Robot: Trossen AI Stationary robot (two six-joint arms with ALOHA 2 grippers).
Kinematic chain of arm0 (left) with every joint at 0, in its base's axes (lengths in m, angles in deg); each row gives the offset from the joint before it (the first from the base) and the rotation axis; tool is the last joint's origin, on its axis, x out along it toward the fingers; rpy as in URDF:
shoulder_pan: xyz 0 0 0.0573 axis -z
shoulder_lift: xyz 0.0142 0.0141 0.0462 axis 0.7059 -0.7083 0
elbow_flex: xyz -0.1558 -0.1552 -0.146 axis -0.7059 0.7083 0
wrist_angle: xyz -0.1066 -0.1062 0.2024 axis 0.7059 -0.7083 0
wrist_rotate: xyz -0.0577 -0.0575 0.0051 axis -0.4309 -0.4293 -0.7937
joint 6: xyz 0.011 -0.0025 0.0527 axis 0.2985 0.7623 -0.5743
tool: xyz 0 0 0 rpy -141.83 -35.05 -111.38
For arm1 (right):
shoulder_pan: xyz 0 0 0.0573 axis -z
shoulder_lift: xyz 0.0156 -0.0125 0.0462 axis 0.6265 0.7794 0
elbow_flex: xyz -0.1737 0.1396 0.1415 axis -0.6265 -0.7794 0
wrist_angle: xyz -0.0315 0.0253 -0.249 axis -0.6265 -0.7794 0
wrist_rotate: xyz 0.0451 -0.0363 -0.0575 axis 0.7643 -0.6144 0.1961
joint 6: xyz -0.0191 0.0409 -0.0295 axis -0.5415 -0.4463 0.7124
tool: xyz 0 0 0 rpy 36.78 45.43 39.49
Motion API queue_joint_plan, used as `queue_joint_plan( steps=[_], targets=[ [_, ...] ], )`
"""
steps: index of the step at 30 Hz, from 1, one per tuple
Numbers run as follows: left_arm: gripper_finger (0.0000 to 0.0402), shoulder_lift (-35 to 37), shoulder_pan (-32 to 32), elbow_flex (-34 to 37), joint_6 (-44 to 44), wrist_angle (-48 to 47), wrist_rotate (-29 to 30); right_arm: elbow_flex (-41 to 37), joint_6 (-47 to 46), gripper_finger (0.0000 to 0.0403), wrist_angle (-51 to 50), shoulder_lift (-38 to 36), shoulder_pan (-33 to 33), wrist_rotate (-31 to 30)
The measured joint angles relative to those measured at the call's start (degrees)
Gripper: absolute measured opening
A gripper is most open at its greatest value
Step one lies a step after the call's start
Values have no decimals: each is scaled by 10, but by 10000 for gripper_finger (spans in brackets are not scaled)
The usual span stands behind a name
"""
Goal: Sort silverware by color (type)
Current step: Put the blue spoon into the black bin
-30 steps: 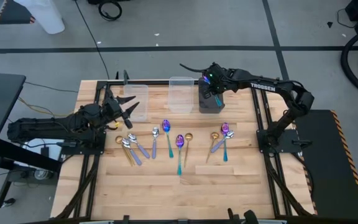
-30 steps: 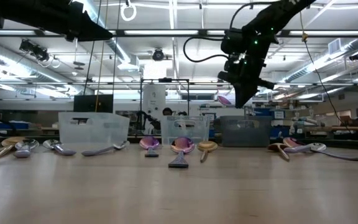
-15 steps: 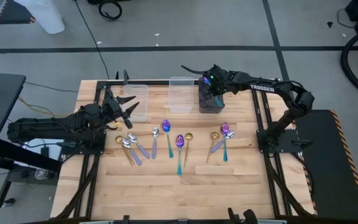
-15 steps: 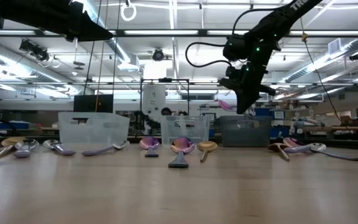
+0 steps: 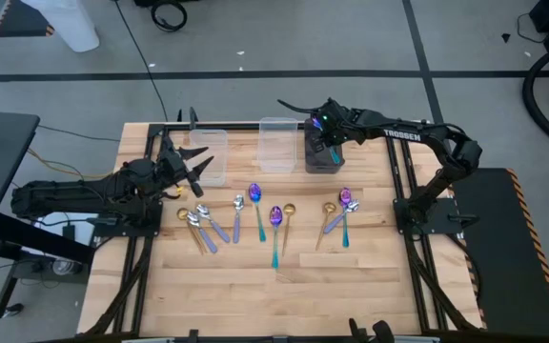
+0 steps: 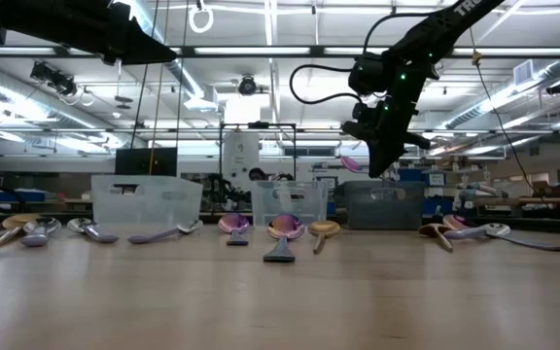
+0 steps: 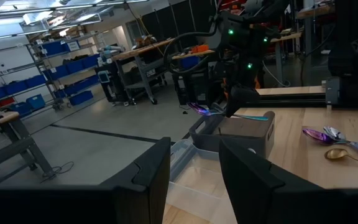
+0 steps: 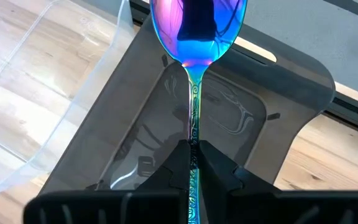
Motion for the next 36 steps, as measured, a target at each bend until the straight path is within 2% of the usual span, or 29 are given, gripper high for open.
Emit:
queue_joint_plan(
  steps=[27, 36],
  targets=[
    [146, 0, 0, 0, 0, -3, 0, 0, 15, 27, -1, 0, -18, -20],
    [146, 0, 0, 0, 0, -1, 0, -69, 1, 27, 65, -1, -18, -7]
  ],
)
